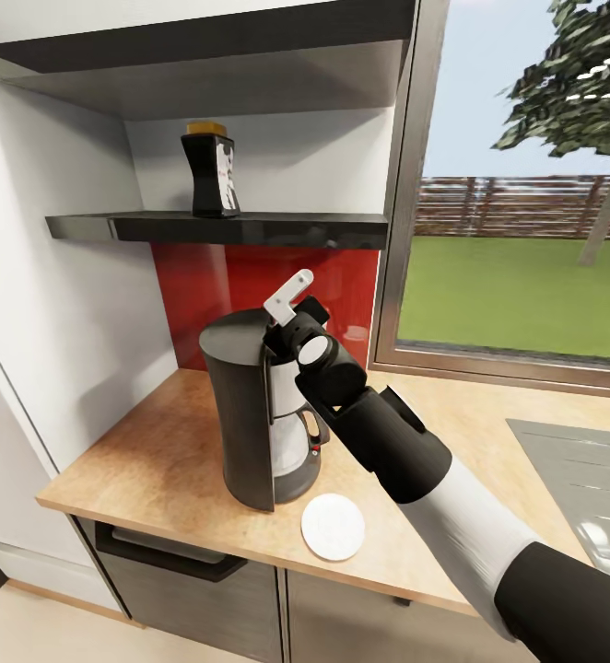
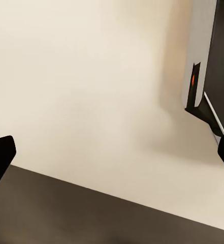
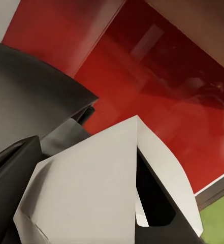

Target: Set up a coffee station on the kitchen countertop: keep the coffee maker on the countertop, move the bottle of coffee from the kitchen shelf to the counter next to the coffee maker, place a paper coffee filter on top of the coffee maker, put the saucer next to the coffee maker with the coffee cup on the saucer, and place the electric kettle next to the coffee maker.

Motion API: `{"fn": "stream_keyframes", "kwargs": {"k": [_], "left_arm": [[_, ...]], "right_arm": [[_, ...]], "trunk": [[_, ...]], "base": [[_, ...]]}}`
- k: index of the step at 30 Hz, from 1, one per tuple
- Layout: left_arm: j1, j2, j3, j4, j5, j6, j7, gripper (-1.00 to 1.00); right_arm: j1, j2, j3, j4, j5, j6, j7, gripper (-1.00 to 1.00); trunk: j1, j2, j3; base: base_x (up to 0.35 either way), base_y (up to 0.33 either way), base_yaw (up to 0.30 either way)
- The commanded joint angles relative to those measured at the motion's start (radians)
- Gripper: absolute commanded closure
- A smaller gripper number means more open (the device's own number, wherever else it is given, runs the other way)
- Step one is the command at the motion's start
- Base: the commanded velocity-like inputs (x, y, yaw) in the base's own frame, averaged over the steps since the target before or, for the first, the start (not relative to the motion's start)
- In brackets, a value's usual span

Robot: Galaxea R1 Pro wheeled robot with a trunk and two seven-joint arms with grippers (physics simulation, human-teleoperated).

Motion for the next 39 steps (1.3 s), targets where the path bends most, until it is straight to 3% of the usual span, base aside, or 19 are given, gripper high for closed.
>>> {"fn": "stream_keyframes", "kwargs": {"k": [1,39], "left_arm": [[-0.001,0.0,-0.002,0.002,0.001,-0.006,0.002,-1.0],[-0.001,-0.002,-0.002,0.002,0.001,-0.006,0.002,-1.0]], "right_arm": [[-0.001,0.0,0.001,-0.001,0.009,0.005,0.005,1.0],[-0.001,0.0,0.001,-0.002,0.01,0.004,0.006,1.0]], "trunk": [[0.001,-0.002,-0.002],[0.001,-0.002,-0.002]], "base": [[0.009,0.0,0.0],[0.001,-0.001,0.0]]}}
